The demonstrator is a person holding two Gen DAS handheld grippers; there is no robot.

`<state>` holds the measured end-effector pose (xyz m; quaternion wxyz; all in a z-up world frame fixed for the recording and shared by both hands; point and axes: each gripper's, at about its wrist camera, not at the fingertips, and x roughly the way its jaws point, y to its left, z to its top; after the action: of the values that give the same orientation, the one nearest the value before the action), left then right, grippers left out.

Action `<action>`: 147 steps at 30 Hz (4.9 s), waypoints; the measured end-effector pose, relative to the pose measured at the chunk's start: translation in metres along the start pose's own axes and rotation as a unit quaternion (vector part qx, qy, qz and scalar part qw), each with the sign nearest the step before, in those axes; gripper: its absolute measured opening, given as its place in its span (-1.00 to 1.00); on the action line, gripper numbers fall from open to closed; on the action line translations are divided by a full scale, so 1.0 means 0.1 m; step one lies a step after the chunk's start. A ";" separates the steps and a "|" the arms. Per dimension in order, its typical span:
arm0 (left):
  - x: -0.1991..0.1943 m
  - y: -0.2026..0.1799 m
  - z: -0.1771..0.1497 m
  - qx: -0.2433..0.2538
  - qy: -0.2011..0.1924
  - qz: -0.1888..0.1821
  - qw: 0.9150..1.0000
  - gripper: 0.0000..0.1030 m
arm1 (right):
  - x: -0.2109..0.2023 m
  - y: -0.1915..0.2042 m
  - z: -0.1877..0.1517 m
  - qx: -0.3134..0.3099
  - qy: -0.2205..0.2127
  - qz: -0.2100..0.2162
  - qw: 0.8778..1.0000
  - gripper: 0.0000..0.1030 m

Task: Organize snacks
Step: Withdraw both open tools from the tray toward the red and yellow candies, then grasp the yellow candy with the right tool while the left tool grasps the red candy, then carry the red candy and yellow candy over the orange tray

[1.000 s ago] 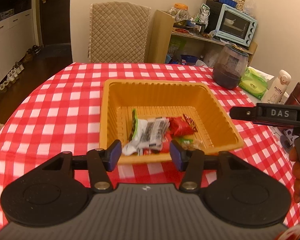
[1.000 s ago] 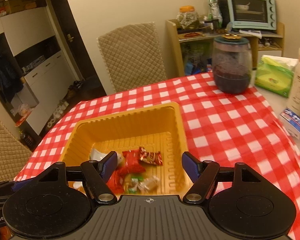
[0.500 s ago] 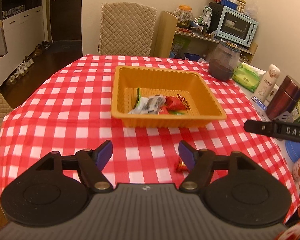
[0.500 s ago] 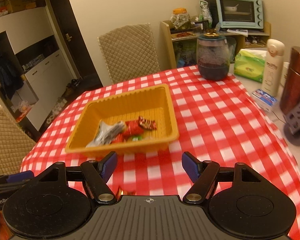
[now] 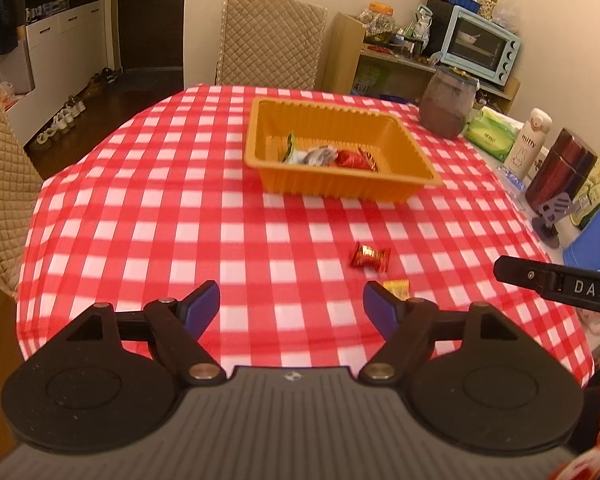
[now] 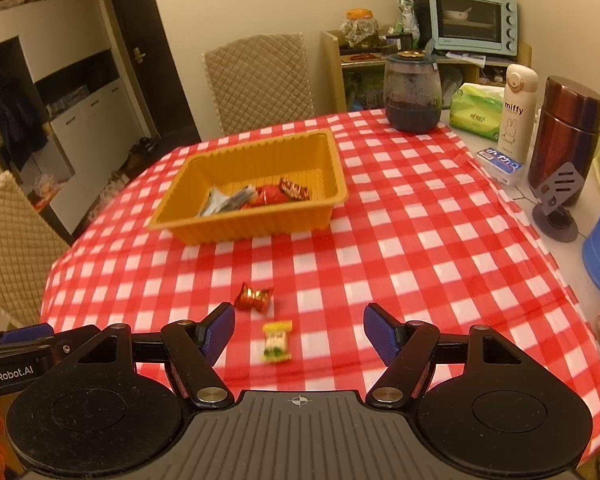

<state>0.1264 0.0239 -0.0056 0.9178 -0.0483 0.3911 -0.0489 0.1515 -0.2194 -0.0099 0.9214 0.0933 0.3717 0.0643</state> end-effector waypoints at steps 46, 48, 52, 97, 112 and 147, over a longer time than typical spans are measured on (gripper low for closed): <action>0.18 -0.01 -0.26 0.017 0.035 0.004 0.999 0.52 | 0.27 0.00 -0.47 -0.010 0.045 0.000 0.999 0.38; 0.20 0.01 -0.27 0.016 0.035 0.004 0.999 0.54 | 0.30 0.02 -0.49 -0.014 0.046 0.001 0.999 0.38; 0.28 0.04 -0.29 0.016 0.041 0.003 0.999 0.56 | 0.38 0.04 -0.54 -0.021 0.042 0.003 0.999 0.38; 1.12 -0.17 -0.06 0.121 0.037 -0.045 0.991 0.71 | 1.11 0.01 -0.32 -0.045 0.027 -0.036 0.998 -0.60; 1.83 -0.70 0.09 0.294 0.022 -0.071 0.953 0.55 | 1.08 -0.41 -0.27 -0.006 0.027 -0.053 0.998 -0.60; 1.19 -0.52 0.06 0.104 0.051 -0.066 0.991 -0.61 | 0.88 -0.10 -0.21 -0.023 0.015 -0.014 1.000 -0.60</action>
<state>0.2095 -0.0423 -0.0799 0.8914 0.0242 0.4263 -0.1518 0.2000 -0.2104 -0.0864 0.9183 0.0661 0.3857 0.0608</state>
